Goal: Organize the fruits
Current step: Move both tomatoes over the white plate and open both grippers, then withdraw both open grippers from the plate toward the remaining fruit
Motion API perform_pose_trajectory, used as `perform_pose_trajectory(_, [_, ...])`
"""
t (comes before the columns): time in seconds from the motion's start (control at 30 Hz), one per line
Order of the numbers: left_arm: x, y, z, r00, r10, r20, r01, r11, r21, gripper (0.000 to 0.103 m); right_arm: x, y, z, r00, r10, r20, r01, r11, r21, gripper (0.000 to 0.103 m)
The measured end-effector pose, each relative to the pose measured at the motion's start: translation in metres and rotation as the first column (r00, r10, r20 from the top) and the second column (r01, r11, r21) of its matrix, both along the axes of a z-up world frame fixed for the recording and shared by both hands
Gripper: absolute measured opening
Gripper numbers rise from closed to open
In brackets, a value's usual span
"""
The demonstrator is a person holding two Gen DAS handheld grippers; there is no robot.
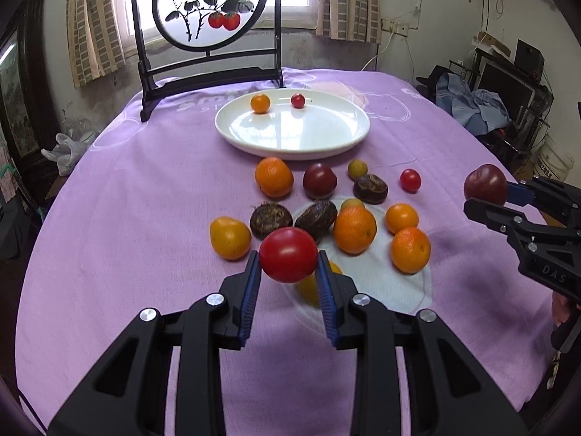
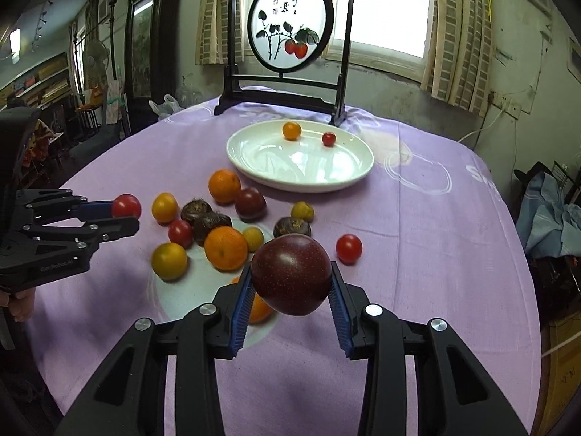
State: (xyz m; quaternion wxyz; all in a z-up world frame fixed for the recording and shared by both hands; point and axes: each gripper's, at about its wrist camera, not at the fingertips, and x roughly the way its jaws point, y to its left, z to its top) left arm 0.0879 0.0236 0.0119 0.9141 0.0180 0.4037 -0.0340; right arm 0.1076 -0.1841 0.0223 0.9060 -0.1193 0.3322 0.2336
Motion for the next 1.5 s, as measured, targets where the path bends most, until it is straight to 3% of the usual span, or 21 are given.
perform_pose_trajectory(0.37, [0.112, 0.008, 0.019, 0.998, 0.059, 0.002, -0.059, 0.998, 0.012, 0.030, 0.067, 0.046, 0.017, 0.999, 0.024, 0.024, -0.024, 1.000, 0.000, 0.040])
perform_pose_trajectory(0.57, [0.173, 0.012, 0.002, 0.995, 0.089, -0.037, -0.089, 0.996, 0.013, 0.030, 0.118, 0.068, 0.003, 1.000, 0.005, -0.029, -0.005, 1.000, -0.010, 0.040])
perform_pose_trajectory(0.9, [0.230, 0.011, -0.034, 0.988, 0.088, -0.128, -0.089, 0.996, 0.002, 0.030, 0.176, 0.084, -0.031, 0.992, -0.034, -0.120, 0.028, 0.998, -0.052, 0.040])
perform_pose_trajectory(0.97, [0.235, 0.011, -0.039, 0.986, 0.084, -0.146, -0.087, 0.996, -0.012, 0.034, 0.181, 0.085, -0.037, 0.990, -0.034, -0.139, 0.026, 0.998, -0.059, 0.042])
perform_pose_trajectory(1.0, [0.236, 0.011, -0.040, 0.985, 0.084, -0.151, -0.088, 0.996, -0.018, 0.045, 0.183, 0.085, -0.038, 0.989, -0.032, -0.145, 0.024, 0.998, -0.060, 0.042])
perform_pose_trajectory(1.07, [0.234, 0.011, -0.039, 0.987, 0.090, -0.135, -0.093, 0.995, -0.017, 0.054, 0.181, 0.084, -0.038, 0.989, -0.028, -0.142, 0.021, 0.998, -0.053, 0.047])
perform_pose_trajectory(1.23, [0.216, 0.006, -0.031, 0.991, 0.069, -0.114, -0.069, 0.998, 0.006, 0.054, 0.173, 0.075, -0.034, 0.989, -0.036, -0.145, 0.031, 0.999, -0.034, 0.049])
perform_pose_trajectory(1.5, [0.165, 0.007, -0.010, 0.995, 0.078, -0.070, -0.078, 0.997, 0.003, 0.069, 0.132, 0.051, -0.021, 0.991, -0.038, -0.130, 0.038, 0.999, 0.000, 0.058])
